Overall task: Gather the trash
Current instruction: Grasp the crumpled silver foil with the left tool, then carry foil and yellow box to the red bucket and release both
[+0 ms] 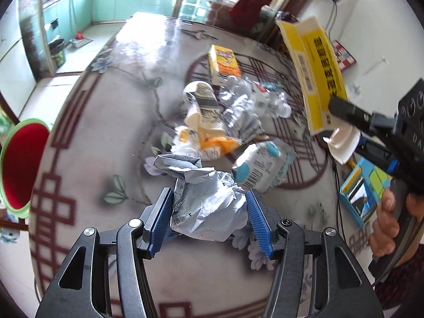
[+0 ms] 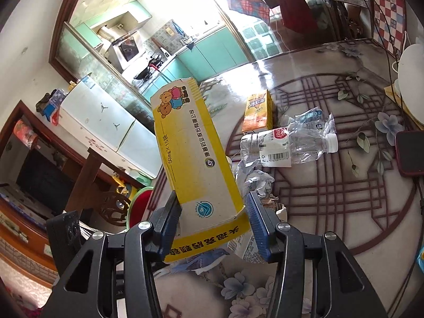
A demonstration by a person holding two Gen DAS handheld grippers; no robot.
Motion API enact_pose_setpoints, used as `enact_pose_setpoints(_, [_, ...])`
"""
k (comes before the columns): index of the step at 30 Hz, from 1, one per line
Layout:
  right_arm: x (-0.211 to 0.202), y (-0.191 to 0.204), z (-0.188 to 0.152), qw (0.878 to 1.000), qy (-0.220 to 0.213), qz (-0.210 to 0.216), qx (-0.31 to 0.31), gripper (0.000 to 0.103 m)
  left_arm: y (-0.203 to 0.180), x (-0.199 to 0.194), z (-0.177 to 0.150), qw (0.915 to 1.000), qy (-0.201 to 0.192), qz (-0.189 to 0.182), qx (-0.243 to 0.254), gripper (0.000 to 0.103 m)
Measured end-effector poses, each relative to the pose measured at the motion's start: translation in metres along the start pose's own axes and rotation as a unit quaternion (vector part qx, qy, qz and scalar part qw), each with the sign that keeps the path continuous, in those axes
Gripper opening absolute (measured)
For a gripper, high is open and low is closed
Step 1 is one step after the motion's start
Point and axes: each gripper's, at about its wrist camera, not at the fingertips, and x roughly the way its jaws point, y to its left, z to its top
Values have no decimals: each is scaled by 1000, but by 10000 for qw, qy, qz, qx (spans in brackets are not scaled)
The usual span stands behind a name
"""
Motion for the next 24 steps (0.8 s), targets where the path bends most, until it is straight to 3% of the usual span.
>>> enact_pose_setpoints(24, [27,22,9,9999,47,-46,-131,48,44,-12,14,9993,-149,99,-316,56])
